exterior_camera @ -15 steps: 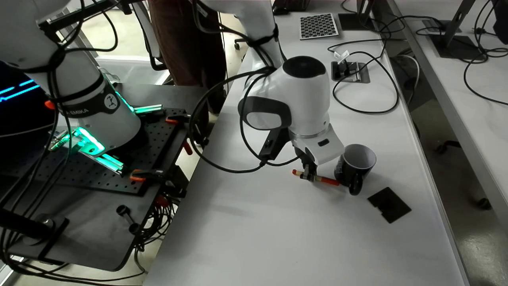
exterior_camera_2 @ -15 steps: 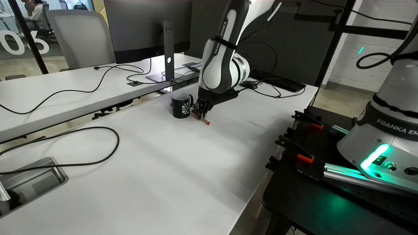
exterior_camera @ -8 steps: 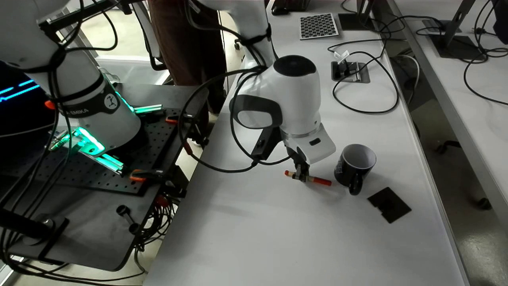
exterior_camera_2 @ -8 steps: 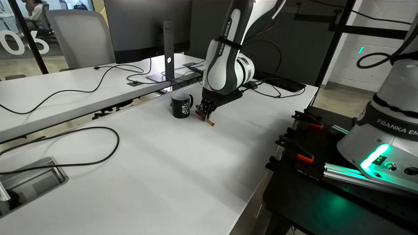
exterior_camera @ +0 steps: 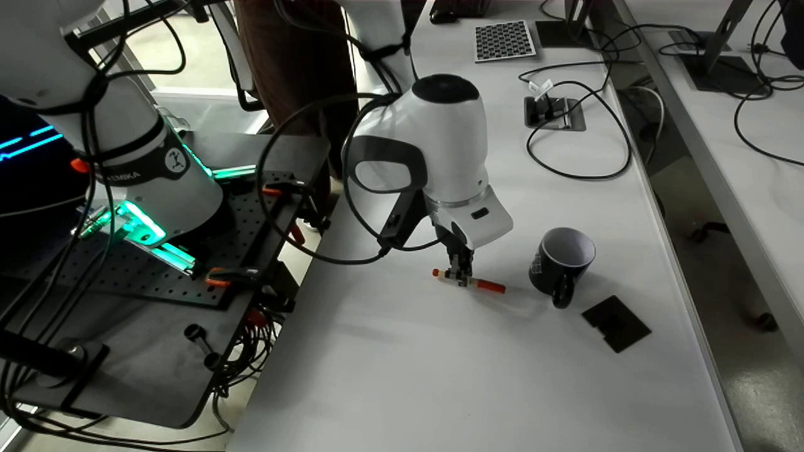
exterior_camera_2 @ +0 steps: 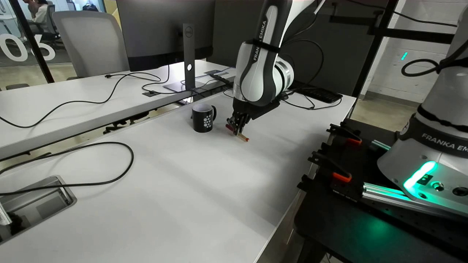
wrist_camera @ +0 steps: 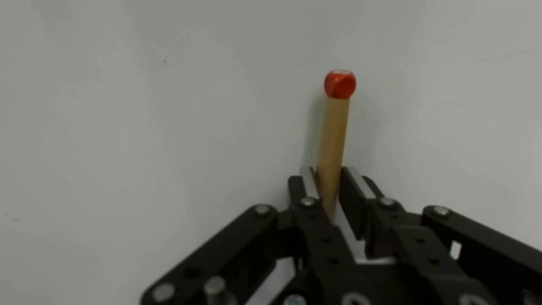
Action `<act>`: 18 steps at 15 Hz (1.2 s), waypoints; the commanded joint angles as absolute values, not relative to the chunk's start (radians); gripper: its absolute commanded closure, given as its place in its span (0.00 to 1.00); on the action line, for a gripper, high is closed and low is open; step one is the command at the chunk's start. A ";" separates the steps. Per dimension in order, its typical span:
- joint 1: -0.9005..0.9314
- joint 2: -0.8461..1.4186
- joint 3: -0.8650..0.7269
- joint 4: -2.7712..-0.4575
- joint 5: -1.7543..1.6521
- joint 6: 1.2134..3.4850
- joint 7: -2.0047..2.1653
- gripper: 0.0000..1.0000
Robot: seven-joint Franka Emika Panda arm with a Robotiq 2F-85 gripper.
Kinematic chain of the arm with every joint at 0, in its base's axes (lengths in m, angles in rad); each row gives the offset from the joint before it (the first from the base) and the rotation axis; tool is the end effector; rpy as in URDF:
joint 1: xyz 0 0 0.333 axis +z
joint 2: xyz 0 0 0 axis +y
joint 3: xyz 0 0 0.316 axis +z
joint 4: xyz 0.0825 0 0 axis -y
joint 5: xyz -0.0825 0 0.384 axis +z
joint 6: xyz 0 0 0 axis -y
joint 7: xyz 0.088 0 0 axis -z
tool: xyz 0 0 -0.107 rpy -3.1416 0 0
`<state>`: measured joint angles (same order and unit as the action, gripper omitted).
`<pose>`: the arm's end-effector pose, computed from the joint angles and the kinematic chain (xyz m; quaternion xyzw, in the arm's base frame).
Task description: Pick up the pen from the table and put it in the black cup.
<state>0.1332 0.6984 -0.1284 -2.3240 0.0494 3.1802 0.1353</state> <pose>0.4993 -0.0097 0.0620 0.9933 -0.0714 0.0849 0.0329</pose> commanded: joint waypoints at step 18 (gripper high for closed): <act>0.124 0.736 -0.116 -2.185 -0.059 2.833 0.062 0.00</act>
